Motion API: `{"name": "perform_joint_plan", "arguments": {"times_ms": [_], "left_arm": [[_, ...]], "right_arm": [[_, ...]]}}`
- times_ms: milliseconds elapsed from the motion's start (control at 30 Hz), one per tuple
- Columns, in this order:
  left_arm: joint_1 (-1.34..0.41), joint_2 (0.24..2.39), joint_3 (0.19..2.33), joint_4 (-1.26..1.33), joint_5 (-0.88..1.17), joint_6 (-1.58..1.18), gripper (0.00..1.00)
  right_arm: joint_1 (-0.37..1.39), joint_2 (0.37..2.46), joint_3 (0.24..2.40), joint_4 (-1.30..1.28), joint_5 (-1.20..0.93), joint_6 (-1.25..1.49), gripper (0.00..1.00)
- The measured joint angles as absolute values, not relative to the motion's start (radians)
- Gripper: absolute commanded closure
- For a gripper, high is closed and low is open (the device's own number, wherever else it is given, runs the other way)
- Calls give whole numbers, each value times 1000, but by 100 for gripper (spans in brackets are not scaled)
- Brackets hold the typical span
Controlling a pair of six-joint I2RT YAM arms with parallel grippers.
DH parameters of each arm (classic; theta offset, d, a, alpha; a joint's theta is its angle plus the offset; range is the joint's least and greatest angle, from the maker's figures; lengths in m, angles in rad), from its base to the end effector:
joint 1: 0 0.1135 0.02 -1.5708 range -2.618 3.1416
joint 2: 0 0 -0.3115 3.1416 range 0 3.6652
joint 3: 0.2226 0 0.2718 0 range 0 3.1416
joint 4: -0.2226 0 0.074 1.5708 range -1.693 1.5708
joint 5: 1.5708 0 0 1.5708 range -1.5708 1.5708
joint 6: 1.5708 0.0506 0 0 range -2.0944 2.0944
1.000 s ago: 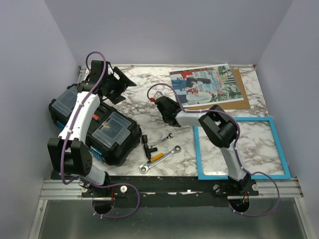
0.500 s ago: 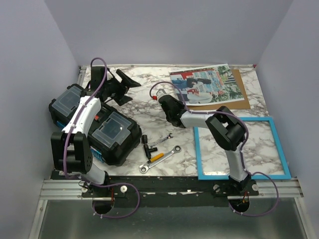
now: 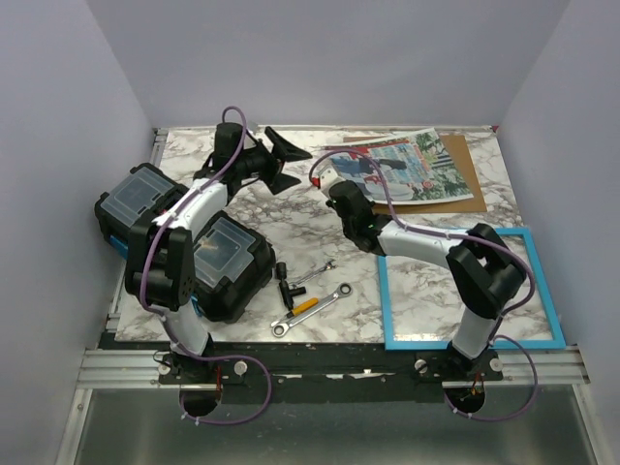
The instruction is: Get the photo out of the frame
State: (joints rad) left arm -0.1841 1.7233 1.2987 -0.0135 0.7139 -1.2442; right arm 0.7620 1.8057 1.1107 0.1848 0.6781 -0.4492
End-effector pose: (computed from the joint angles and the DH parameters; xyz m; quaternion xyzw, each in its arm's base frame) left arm 0.4218 -0.1122 0.3192 -0.2380 0.7770 -0.5521 0.1868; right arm 0.3355 0.2763 0.2374 -0.3248 0.7646 -0.2091 0.5159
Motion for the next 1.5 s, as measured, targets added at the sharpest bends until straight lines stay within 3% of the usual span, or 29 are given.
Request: {"name": "perform_joint_plan", "arguments": {"times_ms": [600, 967, 1067, 1500], "left_arm": [[-324, 1875, 1320, 174, 655, -1430, 14], [-398, 2042, 1401, 146, 625, -1544, 23], [-421, 2098, 1468, 157, 623, -1576, 32], [-470, 2181, 1515, 247, 625, -1609, 98]], "right_arm": [[751, 1579, 987, 172, 582, -357, 99], [746, 1569, 978, 168, 561, -348, 99], [745, 1563, 978, 163, 556, -347, 99], [744, 1531, 965, 124, 545, -280, 99]]}}
